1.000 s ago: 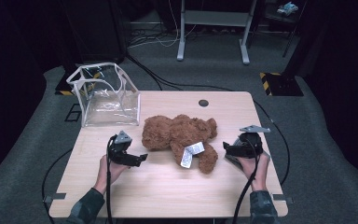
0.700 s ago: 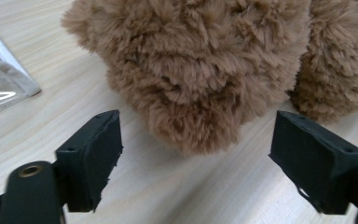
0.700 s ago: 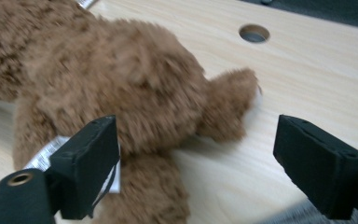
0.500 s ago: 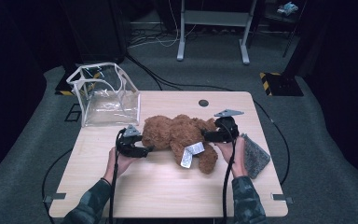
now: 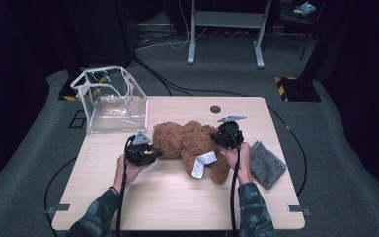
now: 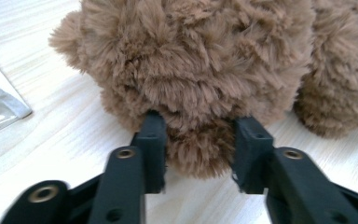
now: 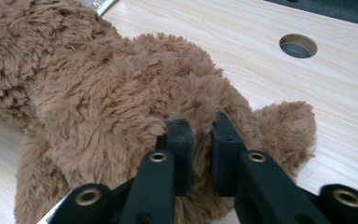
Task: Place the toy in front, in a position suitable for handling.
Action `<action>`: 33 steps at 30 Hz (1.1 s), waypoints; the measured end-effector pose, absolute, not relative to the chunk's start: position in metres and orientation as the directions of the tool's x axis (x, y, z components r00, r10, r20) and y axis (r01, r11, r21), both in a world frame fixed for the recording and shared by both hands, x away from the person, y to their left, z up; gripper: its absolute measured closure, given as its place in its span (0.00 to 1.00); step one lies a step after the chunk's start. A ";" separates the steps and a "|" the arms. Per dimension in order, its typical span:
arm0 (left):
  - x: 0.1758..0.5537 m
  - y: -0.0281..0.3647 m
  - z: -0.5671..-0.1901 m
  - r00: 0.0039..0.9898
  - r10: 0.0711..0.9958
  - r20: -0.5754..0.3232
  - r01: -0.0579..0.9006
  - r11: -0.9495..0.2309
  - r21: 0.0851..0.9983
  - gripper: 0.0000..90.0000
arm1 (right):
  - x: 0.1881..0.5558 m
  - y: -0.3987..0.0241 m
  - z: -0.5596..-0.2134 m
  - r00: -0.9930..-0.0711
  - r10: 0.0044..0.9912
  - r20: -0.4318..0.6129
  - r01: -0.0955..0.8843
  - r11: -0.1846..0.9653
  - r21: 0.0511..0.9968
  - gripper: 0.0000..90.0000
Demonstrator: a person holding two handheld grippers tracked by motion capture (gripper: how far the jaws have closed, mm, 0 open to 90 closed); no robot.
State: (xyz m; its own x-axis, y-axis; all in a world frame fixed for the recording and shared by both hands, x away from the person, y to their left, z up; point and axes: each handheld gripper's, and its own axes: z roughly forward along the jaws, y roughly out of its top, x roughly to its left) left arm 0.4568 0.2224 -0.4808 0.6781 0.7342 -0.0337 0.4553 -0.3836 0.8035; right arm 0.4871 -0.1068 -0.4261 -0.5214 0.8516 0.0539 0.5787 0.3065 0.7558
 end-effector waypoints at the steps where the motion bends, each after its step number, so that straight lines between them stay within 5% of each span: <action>1: 0.457 0.222 -0.480 0.682 0.731 -0.029 0.452 -0.390 0.802 0.72 | 0.486 -0.107 -0.426 -0.517 0.854 0.049 0.578 0.306 0.757 0.93; 16: 0.451 0.206 -0.469 0.693 0.720 -0.033 0.423 -0.369 0.827 0.79 | 0.473 -0.118 -0.406 -0.488 0.873 -0.012 0.515 0.299 0.803 0.94; 27: 0.447 0.187 -0.481 0.710 0.704 -0.002 0.398 -0.399 0.826 0.78 | 0.474 -0.130 -0.420 -0.416 0.909 -0.023 0.581 0.285 0.763 0.93; 33: 0.446 0.188 -0.481 0.714 0.700 -0.002 0.397 -0.402 0.825 0.77 | 0.472 -0.133 -0.422 -0.408 0.913 -0.004 0.590 0.267 0.762 0.79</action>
State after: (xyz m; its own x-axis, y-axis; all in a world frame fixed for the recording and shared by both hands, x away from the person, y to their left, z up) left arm 0.4464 0.1882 -0.4815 0.7137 0.7005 -0.0019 0.3966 -0.4018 0.8254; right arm 0.4723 -0.1335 -0.4218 -0.4076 0.9131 -0.0045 0.5902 0.2672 0.7618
